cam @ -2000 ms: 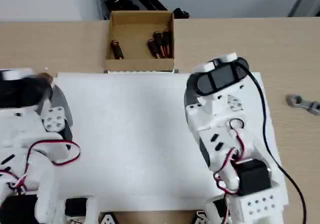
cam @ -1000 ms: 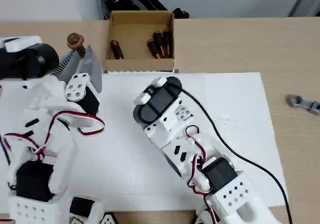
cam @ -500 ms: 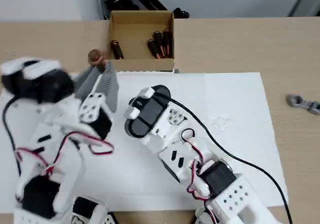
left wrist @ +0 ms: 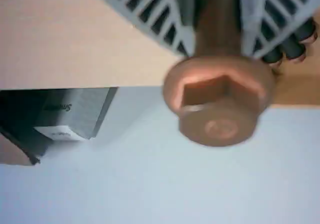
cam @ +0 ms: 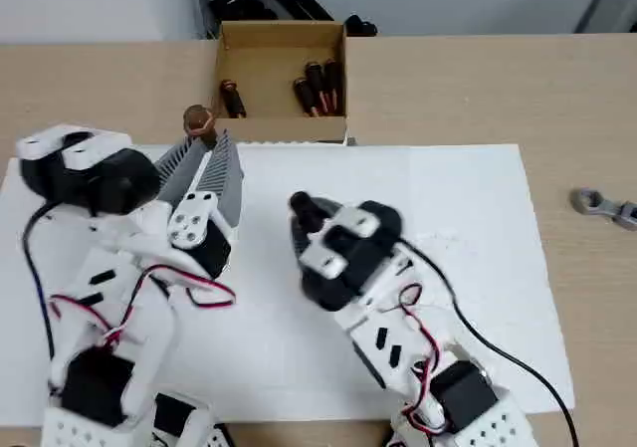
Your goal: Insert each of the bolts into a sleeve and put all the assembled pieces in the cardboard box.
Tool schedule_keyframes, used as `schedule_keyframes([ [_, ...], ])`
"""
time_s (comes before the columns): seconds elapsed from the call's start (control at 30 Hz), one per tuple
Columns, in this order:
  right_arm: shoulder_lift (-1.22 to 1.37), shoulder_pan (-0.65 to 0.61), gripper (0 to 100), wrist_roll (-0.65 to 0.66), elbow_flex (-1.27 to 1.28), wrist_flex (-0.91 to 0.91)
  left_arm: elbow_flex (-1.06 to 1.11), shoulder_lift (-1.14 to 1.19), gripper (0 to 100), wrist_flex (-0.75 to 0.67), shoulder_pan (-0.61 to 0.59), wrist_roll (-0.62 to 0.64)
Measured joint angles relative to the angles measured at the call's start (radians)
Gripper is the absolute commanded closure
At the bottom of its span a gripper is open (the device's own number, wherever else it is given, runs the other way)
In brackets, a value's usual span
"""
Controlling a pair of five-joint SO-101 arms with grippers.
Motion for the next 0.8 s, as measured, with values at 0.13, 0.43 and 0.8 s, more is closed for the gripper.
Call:
schedule_keyframes([
  [0.13,-0.068,0.02,99.6,-0.018,0.02,-0.008,0.035,0.0,99,-0.06,0.0,0.0],
  [0.43,-0.071,0.023,99.6,-0.028,0.048,-0.011,0.038,0.0,99,-0.098,0.106,0.037],
  [0.8,-0.071,-0.017,99.6,-0.028,0.048,-0.011,0.038,0.0,99,-0.098,0.207,0.034],
])
